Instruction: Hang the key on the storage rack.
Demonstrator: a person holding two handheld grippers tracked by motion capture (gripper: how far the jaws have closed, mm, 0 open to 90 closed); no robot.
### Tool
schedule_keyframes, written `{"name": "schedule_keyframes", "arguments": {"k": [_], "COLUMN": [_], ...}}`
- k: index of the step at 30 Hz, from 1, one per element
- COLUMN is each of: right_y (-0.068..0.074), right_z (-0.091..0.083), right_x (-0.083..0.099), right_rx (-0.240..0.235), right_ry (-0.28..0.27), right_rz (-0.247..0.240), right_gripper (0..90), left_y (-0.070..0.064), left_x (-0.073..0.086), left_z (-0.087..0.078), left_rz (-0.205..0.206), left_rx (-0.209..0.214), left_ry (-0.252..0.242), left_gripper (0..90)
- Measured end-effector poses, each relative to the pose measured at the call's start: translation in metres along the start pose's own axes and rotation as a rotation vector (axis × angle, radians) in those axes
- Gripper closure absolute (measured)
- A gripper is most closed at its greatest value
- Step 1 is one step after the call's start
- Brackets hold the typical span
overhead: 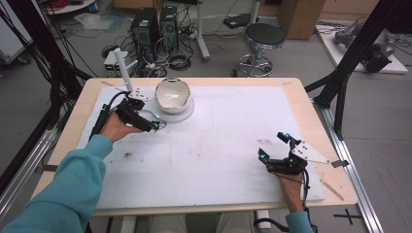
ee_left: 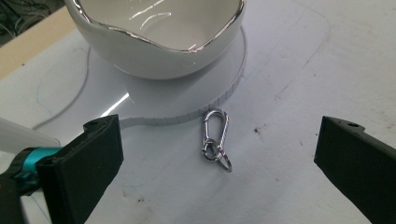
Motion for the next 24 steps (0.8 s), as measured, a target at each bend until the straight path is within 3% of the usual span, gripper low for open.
{"name": "schedule_keyframes", "arguments": {"k": [8,15,18,24], "right_y": [0.000,0.000,0.000,0.000], "right_z": [0.000,0.000,0.000,0.000], "right_x": [0.000,0.000,0.000,0.000], "right_rx": [-0.001,0.000,0.001,0.001], "right_ry": [-0.002,-0.002,0.000,0.000], "right_rz": [-0.003,-0.004,-0.001,-0.001], "right_gripper": [0.6,0.6,0.6,0.6], "left_y": [0.002,0.004,0.005,0.006], "left_x": [0.011,0.017,0.020,0.025], "left_z": [0.021,0.028,0.031,0.034], "left_rz": [-0.010,-0.019,-0.032,-0.046], "left_rx": [-0.009,-0.018,-0.019,-0.025], "left_ry": [0.084,0.133,0.157,0.197], "left_gripper": [2.1,2.6,10.3,14.6]}}
Point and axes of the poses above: each handheld gripper's, and its own axes: z roughly forward along the jaws, x roughly out of its underside, y roughly to its left, the point moved 9 cm from there along z, roughly forward along the jaws, and after that the axes turned 11 degrees about -z, right-handed, at the moved point
